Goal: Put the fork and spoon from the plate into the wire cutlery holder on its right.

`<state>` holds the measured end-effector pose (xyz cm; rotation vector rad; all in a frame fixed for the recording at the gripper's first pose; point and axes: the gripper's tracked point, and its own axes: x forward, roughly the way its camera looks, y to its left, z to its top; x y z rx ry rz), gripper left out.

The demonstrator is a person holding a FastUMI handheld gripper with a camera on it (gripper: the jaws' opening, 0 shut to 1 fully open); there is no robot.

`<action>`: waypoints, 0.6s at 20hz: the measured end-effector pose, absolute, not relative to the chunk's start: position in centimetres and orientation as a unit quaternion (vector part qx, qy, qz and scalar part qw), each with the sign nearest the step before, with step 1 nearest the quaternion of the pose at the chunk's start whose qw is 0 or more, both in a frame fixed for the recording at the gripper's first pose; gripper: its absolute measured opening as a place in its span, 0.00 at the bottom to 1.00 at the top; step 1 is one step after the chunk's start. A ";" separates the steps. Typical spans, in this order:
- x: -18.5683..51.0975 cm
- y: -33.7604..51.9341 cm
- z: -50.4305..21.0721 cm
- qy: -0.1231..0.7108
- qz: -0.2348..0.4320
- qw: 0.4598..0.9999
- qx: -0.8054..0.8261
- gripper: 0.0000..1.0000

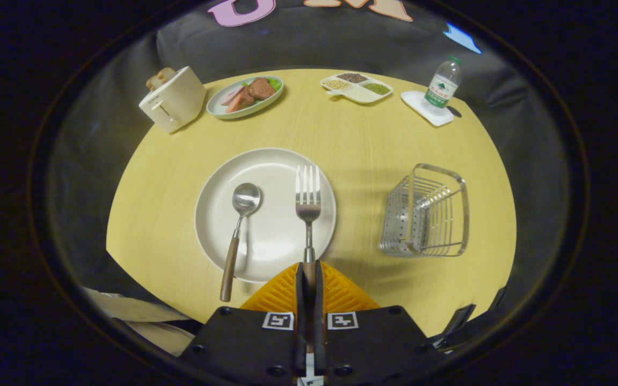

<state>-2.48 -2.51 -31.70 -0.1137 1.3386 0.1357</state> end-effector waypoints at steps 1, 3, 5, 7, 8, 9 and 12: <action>-2.4 -3.3 -31.1 0.618 0.060 0.782 -0.054 0.09; -2.1 -4.9 -29.9 0.616 0.051 0.784 -0.055 0.09; -2.0 -6.6 -28.8 0.615 0.040 0.786 -0.057 0.09; -1.9 -8.3 -28.2 0.618 0.031 0.783 -0.061 0.09; -2.0 -9.0 -27.9 0.620 0.027 0.781 -0.062 0.09; -2.1 -9.6 -27.8 0.624 0.023 0.779 -0.064 0.09; -2.0 -11.8 -27.7 0.634 0.007 0.770 -0.078 0.09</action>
